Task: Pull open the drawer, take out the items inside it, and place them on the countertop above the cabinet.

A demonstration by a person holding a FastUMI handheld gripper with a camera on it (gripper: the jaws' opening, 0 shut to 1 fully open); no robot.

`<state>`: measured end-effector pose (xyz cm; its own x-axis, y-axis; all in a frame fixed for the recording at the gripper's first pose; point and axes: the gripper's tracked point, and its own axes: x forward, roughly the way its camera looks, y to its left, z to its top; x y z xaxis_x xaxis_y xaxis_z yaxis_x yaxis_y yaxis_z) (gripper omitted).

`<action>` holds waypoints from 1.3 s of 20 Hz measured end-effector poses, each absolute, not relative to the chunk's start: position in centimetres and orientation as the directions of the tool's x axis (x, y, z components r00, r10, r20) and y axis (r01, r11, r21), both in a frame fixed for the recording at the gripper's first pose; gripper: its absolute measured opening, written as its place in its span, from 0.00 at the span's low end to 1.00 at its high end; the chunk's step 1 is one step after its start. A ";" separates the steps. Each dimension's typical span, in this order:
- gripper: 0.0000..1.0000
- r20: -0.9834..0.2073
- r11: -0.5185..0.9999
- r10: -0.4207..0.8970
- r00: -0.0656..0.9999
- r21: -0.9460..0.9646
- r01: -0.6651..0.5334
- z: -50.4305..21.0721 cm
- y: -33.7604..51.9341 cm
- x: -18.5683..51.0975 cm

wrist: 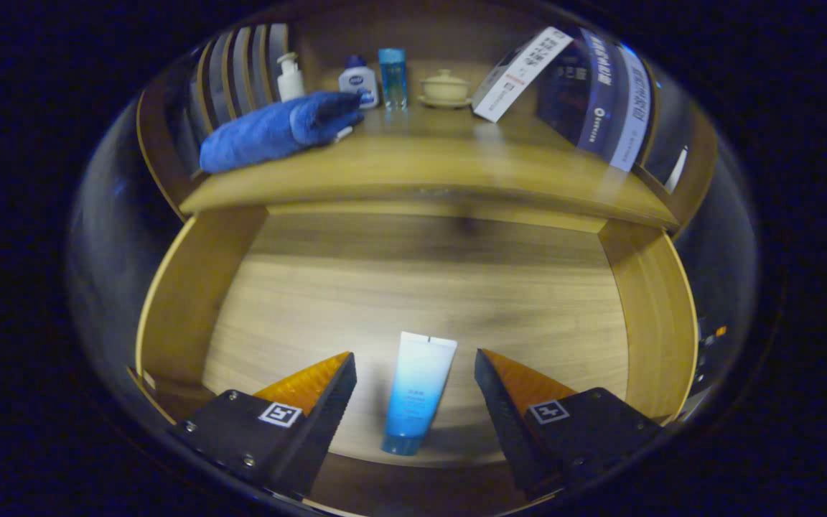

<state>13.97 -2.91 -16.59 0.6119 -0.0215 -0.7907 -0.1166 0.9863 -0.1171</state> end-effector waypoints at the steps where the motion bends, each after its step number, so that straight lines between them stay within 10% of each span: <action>1: 0.99 -0.825 0.986 -0.025 0.565 -0.113 -0.121 -17.6 -3.1 13.5; 10: 0.47 -0.884 0.998 0.003 0.467 -0.029 -0.062 -19.8 -3.3 13.2; 23: 0.46 -0.488 0.983 0.152 0.859 0.168 -0.079 -3.1 -1.3 13.7; 26: 0.47 -0.573 0.986 0.163 0.803 0.125 -0.111 -5.3 -0.7 13.0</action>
